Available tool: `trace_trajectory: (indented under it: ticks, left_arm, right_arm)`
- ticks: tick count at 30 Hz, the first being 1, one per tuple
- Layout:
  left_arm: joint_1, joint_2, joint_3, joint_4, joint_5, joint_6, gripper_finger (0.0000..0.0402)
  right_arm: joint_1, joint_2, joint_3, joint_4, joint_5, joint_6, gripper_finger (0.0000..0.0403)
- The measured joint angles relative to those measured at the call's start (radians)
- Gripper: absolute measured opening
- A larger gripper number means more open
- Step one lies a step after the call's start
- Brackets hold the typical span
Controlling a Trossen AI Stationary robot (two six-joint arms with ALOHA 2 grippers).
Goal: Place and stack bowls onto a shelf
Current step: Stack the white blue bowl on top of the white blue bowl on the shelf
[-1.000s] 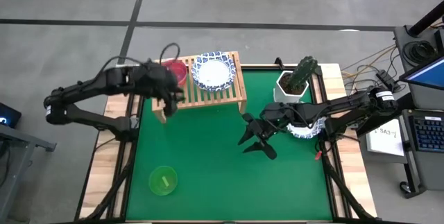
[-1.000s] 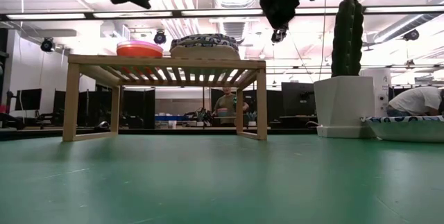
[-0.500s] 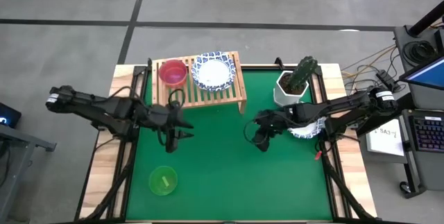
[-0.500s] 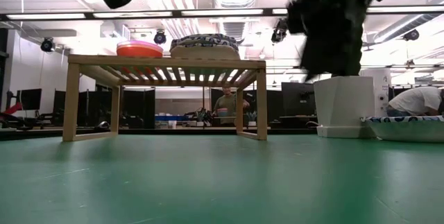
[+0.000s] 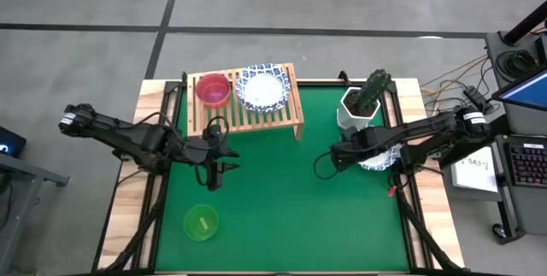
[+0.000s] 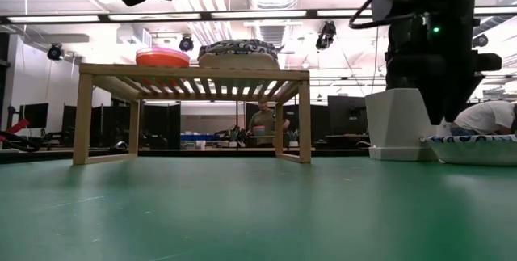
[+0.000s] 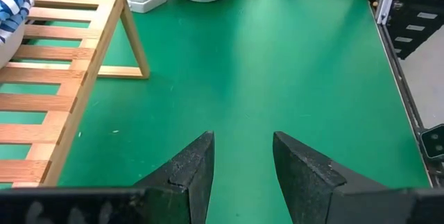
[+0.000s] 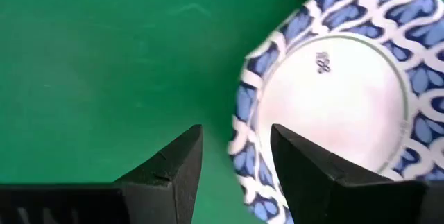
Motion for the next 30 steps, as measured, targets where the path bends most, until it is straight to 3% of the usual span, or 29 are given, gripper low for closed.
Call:
trace_trajectory:
  ticks: [6,15,24,27,30]
  left_arm:
    - [0.000,0.000,0.000,0.000,-0.002,0.000,0.0130]
    - [0.000,0.000,0.000,0.000,-0.002,0.000,0.0130]
    - [0.000,0.000,0.000,0.000,-0.002,0.000,0.0130]
    - [0.000,0.000,0.000,0.000,-0.002,0.000,0.0130]
    - [0.000,0.000,0.000,0.000,-0.002,0.000,0.0130]
  right_arm:
    - [-0.001,0.000,-0.026,0.024,0.088,0.000,0.0162]
    - [0.000,0.000,-0.134,0.182,0.075,0.008,0.0138]
    - [0.000,0.000,-0.176,0.202,0.073,0.015,0.0061]
    - [0.000,0.000,-0.165,0.199,0.045,-0.013,0.0023]
    - [0.008,0.000,-0.135,0.206,-0.012,-0.051,0.0015]
